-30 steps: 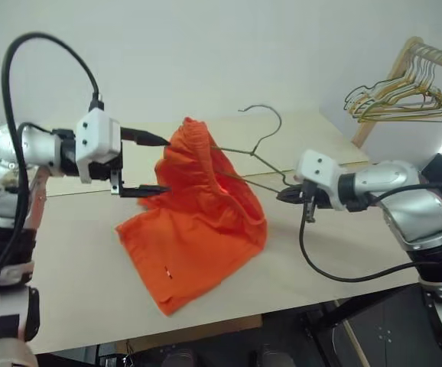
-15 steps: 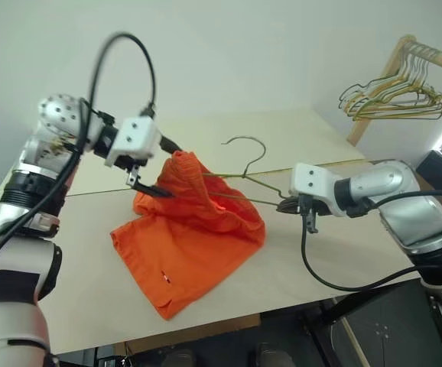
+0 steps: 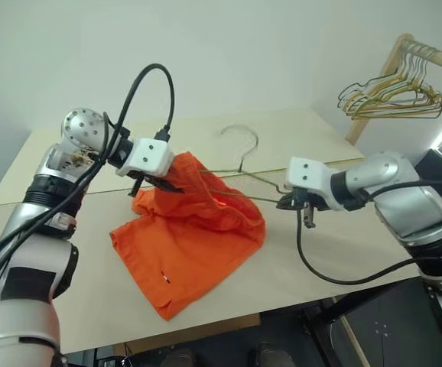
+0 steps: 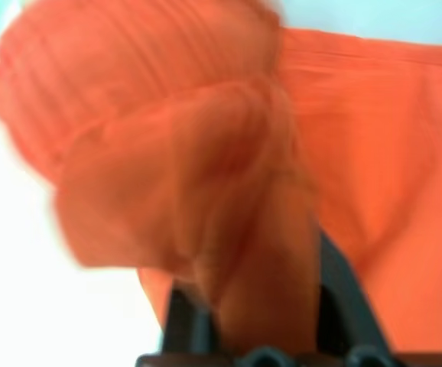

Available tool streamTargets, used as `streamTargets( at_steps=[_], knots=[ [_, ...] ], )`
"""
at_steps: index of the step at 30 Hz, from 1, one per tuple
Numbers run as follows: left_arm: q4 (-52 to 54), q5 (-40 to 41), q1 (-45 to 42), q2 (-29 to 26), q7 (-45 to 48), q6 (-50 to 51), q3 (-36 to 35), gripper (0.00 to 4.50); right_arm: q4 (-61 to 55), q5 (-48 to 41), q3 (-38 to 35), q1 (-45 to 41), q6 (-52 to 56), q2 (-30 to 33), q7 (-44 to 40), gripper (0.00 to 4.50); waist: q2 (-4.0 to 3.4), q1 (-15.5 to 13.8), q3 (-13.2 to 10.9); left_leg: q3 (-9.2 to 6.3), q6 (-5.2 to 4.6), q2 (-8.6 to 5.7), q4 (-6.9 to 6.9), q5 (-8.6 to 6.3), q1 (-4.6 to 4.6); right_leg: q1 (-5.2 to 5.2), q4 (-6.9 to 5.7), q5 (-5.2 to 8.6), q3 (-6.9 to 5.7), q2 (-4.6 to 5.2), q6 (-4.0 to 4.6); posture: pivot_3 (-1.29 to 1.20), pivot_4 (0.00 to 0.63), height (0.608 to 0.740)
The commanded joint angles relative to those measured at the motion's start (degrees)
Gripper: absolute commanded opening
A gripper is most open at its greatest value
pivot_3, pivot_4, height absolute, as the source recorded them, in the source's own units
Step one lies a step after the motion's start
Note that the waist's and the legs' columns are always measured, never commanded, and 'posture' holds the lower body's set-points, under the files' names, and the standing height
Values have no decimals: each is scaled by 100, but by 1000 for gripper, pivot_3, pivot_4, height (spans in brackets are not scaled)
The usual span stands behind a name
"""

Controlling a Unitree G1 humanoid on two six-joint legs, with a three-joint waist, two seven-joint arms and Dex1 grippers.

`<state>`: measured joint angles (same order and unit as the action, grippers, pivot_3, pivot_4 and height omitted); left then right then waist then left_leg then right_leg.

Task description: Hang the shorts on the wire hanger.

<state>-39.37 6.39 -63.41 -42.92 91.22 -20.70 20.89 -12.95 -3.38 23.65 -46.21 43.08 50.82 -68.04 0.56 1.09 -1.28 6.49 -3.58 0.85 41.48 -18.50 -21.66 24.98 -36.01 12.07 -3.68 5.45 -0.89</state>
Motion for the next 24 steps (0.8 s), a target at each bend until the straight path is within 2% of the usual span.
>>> streamTargets(
  at_steps=[1, 3, 6, 12, 14, 17, 22, 24],
  knots=[
    [253, -13, 58, 21, 128, 17, -36, 6, -64, 135, -119, -336, 240, 2, 94, 0, 0, 4, 0, 0, 0, 0, 7, 0, -12, 10, -7, 0, 0, 0, 0, -24, 0, 740],
    [317, -23, 104, -4, 128, 74, -38, 6, -88, 139, -145, -376, 200, -14, 140, 0, 0, 9, 0, -3, 0, 0, 21, 0, -36, 23, -13, -2, -9, -4, -2, -26, 0, 740],
    [345, -2, 155, 43, 112, 330, -207, 0, -219, 80, -277, -319, 173, 79, 109, 777, 0, 7, 0, -3, -1, -2, 24, -1, -40, 22, -12, -5, -10, -2, -7, -29, 0, 740],
    [536, 112, 385, -26, 64, 991, -482, 0, -575, -394, -1034, 186, 627, 654, 11, 2751, 0, -1, 0, -5, -4, 0, 25, -3, -45, 22, -10, -8, -13, 0, -13, -41, 0, 740],
    [600, 118, 485, -58, 13, 1127, -540, 0, -708, -643, -1441, 443, 846, 844, 20, 3455, 0, 6, 0, -5, -5, -1, 27, -3, -45, 21, -9, -10, -12, 0, -15, -43, 0, 740],
    [652, 77, 608, -37, -162, 1358, -647, 0, -746, -1062, -2443, 883, 1280, 1020, 208, 4456, 0, 15, 0, -3, -5, -2, 27, -3, -41, 18, -3, -10, -9, 1, -16, -46, 0, 740],
    [790, 72, 747, 24, -341, 1714, -746, 0, -748, -1661, -4060, 1777, 1589, 952, 370, 4456, 2, -8, 1, -3, -5, -1, 36, -3, -32, 13, -3, -11, -3, 0, -15, -47, 0, 740],
    [864, 80, 790, 45, -408, 1800, -786, 0, -930, -1802, -4631, 2515, 1350, 805, 345, 4456, 7, -40, 4, -6, -6, -1, 36, -3, -31, 9, 0, -11, -5, 0, -15, -43, 0, 740]
  ],
)
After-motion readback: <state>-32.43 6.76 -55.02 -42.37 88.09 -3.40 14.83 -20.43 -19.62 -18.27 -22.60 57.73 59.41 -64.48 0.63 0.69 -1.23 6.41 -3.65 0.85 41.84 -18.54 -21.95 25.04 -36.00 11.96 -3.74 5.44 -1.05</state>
